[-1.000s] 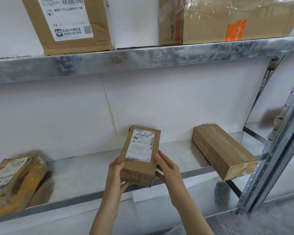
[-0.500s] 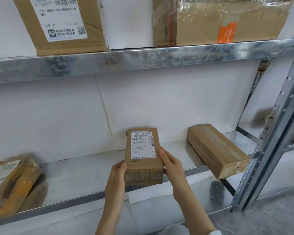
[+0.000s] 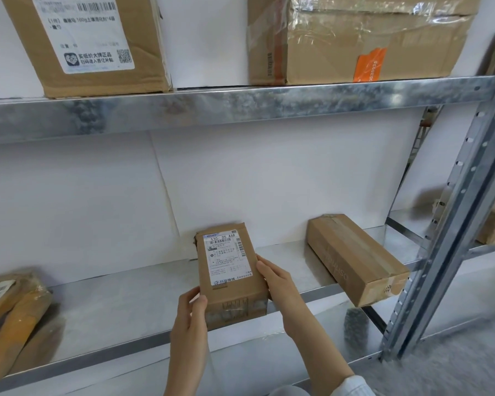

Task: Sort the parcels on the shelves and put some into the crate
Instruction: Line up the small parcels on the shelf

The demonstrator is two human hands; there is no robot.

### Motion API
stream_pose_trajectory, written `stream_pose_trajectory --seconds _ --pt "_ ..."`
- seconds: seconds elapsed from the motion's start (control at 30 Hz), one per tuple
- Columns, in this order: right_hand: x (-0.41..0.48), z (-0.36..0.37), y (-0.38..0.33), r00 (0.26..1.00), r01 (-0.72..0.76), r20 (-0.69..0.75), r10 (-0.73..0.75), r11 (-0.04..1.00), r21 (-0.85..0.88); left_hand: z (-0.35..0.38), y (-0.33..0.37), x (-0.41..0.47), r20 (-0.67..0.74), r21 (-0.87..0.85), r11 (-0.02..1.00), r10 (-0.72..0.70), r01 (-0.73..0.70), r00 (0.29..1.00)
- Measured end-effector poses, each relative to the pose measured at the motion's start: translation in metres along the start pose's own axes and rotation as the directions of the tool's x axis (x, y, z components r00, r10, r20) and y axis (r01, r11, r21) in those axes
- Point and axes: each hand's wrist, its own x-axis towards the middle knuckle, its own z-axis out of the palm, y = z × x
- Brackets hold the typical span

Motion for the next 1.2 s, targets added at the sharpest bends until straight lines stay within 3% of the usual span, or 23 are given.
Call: stream_pose_trajectory --seconds 0.5,0.77,1.2 --pt "0.004 0.007 0.008 0.999 0.014 0.045 -0.012 0.998 -0.054 0.003 0.002 -0.002 0.000 0.119 0.993 -0.027 0.026 1.000" --pt "0.011 0.004 0.008 0.997 0.012 0.075 -0.007 0.998 -0.065 0.006 -0.009 0.009 -0.114 0.368 0.928 -0.015 0.056 0.993" --pt "0.010 0.006 0.006 0.996 0.075 0.052 -0.069 0.988 -0.131 0.003 -0.010 0.020 -0.100 0.433 0.892 -0.095 0.130 0.990"
